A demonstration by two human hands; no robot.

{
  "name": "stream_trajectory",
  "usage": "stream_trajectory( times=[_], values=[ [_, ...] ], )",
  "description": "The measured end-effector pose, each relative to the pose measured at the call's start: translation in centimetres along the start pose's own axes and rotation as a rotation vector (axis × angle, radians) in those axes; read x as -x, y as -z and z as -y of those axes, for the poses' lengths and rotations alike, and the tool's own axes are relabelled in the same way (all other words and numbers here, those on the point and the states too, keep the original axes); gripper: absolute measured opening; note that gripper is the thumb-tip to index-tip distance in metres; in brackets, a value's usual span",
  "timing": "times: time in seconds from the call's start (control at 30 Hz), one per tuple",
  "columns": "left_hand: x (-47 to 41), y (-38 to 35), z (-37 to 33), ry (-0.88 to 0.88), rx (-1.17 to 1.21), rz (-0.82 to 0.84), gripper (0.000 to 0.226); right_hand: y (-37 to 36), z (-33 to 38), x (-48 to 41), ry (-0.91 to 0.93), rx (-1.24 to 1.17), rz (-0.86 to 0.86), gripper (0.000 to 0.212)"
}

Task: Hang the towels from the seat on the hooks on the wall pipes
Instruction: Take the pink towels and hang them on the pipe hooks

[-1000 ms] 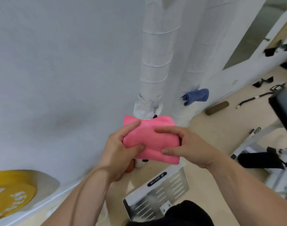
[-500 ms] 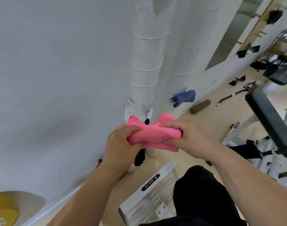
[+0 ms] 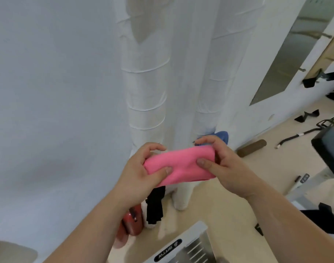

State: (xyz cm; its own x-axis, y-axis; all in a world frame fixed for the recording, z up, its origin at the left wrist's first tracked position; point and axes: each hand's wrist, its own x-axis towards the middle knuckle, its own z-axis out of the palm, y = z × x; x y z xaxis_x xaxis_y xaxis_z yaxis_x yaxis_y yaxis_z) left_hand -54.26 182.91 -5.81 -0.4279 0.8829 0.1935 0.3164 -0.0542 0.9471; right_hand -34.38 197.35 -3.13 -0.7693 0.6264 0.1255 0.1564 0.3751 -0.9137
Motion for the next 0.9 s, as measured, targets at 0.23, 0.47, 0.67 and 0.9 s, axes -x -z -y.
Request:
stream_trajectory(
  times=[0.23, 0.47, 0.67, 0.9],
  values=[
    [-9.4, -15.5, -3.7, -0.033, -0.100, -0.155, 0.043, 15.5, -8.0, -4.0, 0.140, -0.100, -0.073, 0.046],
    [-15.9, -25.2, -10.1, -0.075, -0.190, -0.227, 0.055, 27.9, -9.6, -9.0, 0.189, -0.242, 0.018, 0.033],
    [-19.1, -25.6, -12.2, -0.079, -0.266, -0.318, 0.045, 31.1, -9.1, -13.0, 0.303, -0.164, 0.175, 0.036],
    [-23.1, -23.3, -15.0, -0.121, -0.178, -0.475, 0.036, 32.1, -5.0, -18.7, 0.497, -0.025, 0.156, 0.040]
  ],
)
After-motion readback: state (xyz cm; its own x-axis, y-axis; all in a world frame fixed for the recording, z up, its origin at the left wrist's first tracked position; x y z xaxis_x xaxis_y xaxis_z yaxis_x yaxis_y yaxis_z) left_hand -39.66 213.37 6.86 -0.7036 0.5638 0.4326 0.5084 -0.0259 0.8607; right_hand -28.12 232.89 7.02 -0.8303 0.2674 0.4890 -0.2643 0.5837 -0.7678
